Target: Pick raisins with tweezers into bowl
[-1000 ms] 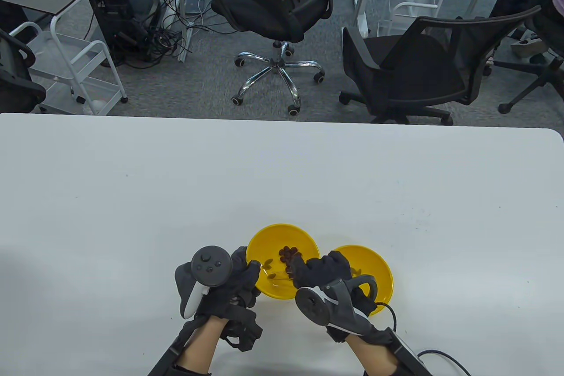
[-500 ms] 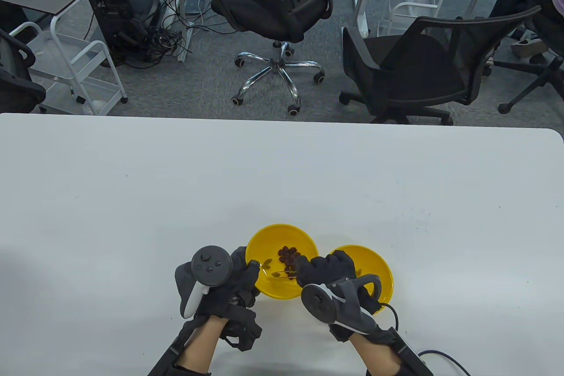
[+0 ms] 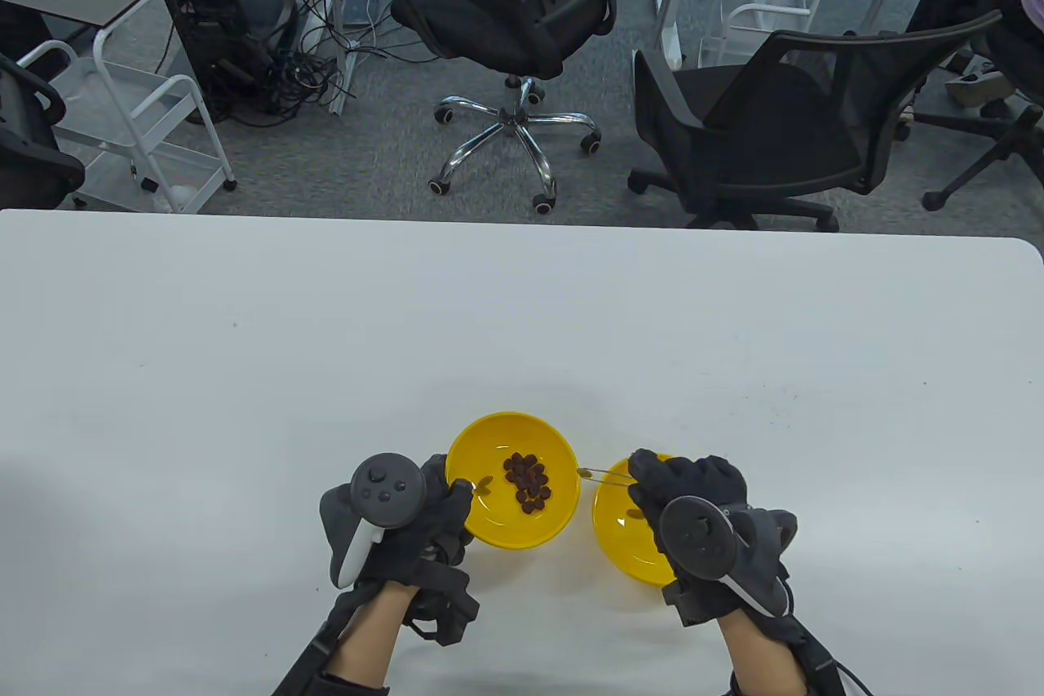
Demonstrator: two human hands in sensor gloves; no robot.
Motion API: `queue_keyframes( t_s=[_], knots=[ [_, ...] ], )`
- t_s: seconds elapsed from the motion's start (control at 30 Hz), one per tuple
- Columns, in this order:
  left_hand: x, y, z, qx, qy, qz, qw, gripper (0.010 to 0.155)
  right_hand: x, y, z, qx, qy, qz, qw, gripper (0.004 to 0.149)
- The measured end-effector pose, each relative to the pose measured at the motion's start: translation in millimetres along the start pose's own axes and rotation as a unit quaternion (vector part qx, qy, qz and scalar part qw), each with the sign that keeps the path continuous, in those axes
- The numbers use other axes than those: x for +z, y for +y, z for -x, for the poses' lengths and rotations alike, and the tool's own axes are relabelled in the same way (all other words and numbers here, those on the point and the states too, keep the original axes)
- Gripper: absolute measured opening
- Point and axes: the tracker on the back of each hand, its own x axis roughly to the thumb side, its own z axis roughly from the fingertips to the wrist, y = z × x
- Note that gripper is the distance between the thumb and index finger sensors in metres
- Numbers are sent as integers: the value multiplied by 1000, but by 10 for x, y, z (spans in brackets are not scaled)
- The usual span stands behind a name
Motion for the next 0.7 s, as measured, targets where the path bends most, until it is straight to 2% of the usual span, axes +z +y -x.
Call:
queue_keyframes(
  t_s=[0.2,0.4,0.7],
  knots=[
    [-1,7,4,-3,2,0,1000,60,-46,119,135,53,20,-70,996,45],
    [-3,12,5,-5,1,1,1000,60,-65,264,87,100,15,-131,986,45],
    [-1,12,5,-4,1,2,1000,60,-61,339,57,132,12,-159,978,46]
  ],
)
